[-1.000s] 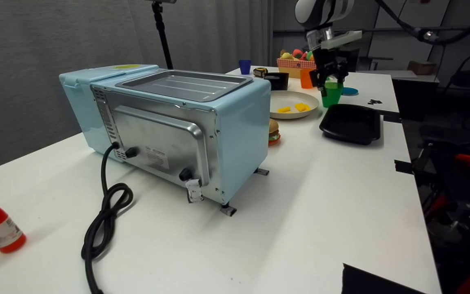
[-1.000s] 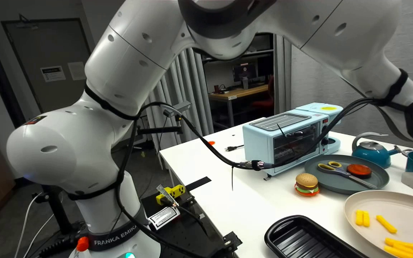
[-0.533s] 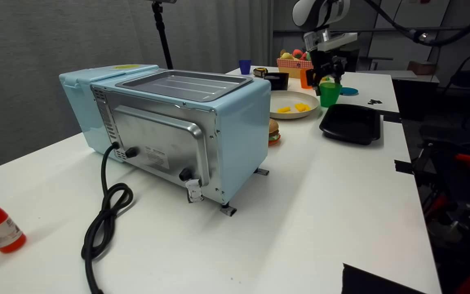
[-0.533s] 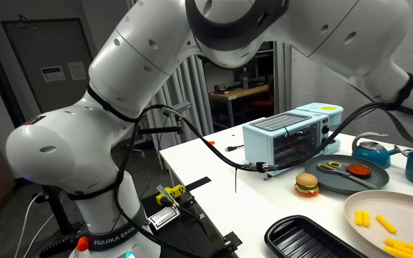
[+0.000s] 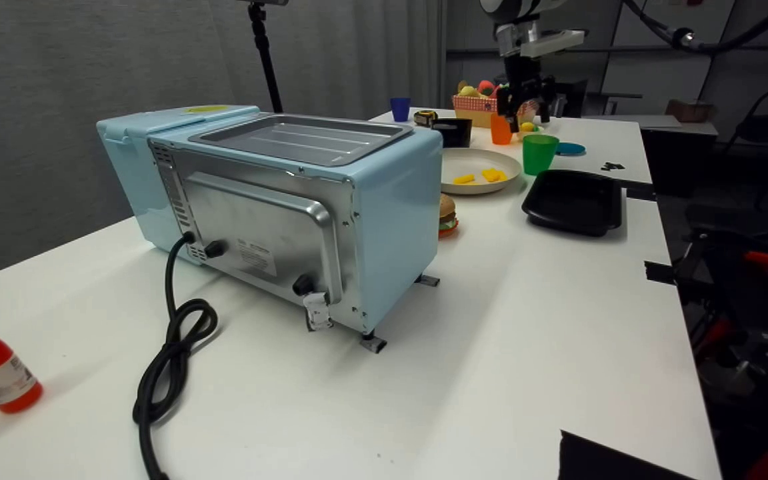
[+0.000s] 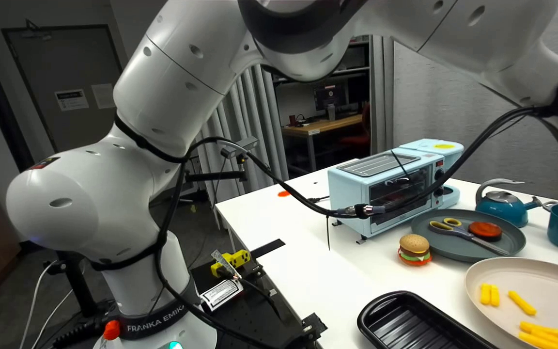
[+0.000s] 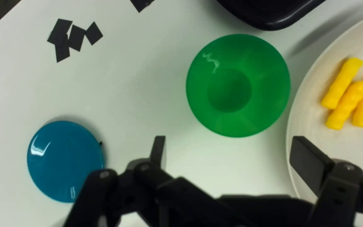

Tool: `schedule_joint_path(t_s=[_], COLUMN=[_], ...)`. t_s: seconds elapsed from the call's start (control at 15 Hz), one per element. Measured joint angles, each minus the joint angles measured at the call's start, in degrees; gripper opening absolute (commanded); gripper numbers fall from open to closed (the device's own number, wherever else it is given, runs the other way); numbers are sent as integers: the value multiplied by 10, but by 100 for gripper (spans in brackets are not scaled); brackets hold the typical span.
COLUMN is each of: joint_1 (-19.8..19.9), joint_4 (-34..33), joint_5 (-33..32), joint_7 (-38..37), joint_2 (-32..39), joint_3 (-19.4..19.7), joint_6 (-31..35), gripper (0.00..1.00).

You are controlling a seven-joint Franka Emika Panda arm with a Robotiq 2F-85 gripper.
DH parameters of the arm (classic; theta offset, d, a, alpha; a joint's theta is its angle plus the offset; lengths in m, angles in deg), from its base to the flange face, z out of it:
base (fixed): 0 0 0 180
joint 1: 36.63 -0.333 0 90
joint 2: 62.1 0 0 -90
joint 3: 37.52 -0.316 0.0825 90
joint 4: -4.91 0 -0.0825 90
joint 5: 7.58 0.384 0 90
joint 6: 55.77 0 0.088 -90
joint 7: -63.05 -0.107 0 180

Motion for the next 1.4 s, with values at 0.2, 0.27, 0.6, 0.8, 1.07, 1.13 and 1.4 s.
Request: schedule_joint_path(t_s=[0.2,0.27,0.6,0.8,1.07,1.13,1.4], joint_1=[8,9,9,9,9,9,9], joint_4=[3,6,39,68,117,129,173], joint_5=[7,11,39,51,65,69,82], joint_7=[29,37,74,101,143,155,194], joint_2=[-38,-52,-114,-147,-190,-201,-242], joint_3=[-8,-10,-25,-34,-40,-40,-39], joint_6=[1,3,7,19,47,53,68], gripper=[100,100,100,100,100,100,100])
